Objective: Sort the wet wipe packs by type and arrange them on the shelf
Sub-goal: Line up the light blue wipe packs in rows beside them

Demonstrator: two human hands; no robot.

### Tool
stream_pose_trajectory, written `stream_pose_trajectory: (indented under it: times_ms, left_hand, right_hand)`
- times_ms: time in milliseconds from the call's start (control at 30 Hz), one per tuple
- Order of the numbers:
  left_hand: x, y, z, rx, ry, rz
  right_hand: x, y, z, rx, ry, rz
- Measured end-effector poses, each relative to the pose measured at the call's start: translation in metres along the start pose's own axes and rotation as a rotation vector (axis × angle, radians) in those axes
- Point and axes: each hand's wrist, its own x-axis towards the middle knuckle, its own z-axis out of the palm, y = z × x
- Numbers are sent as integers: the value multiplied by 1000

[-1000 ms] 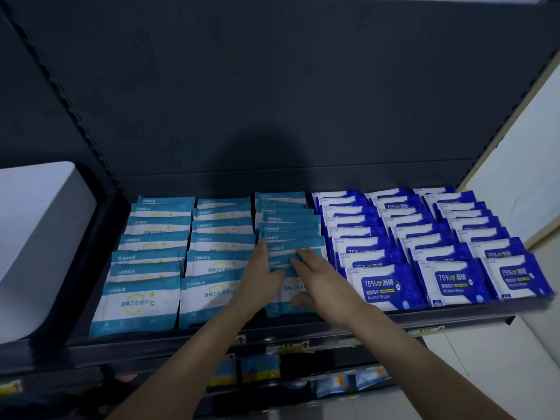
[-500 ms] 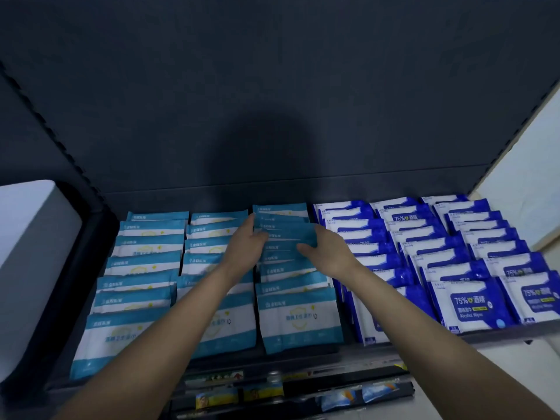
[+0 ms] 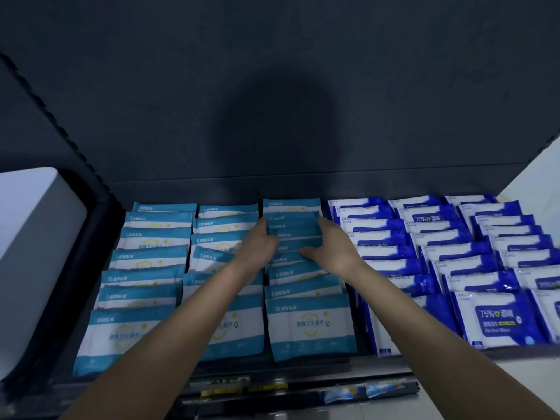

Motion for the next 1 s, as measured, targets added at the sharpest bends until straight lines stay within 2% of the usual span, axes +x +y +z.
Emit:
stream_pose_trajectory:
  times_ms: [133,200,300,400,467,567,733,800,900,1000]
  left_hand:
    - [-10,-5,-1,201,-47,84]
    - [-15,-8,-6,281,-34,176]
    - [-27,-8,-14,543,7,339]
    - [-40,-21,-28,744,35,432]
    - [-42,-41,-44,842,118,397]
    - [-58,-54,-65,957,188,267]
    - [-83,-64,-80,923,227,304]
    - [-94,-69,-82,968,196,294]
    - [-106,-85,-84,1135,46,251]
    - [-107,-99,-85,1162,48,244]
  right_hand:
    - [-9,4,-1,-83,19,-29]
    - [-19,6,-6,-138,71,-73]
    - [-39,6,-11,-317,123,-207]
    - [-54,11,-3,-473,9,-371]
    - [-61,15,1,-513,-45,-363]
    - [-62,11,5,-558,18,-354]
    - [-54,-30,31,-535,-70,-491]
    - [-44,-44,45,-573,-102,-559]
    - [-23,-58,61,-653,-137,-552]
    - [-9,-68,72,-737,-195,-506]
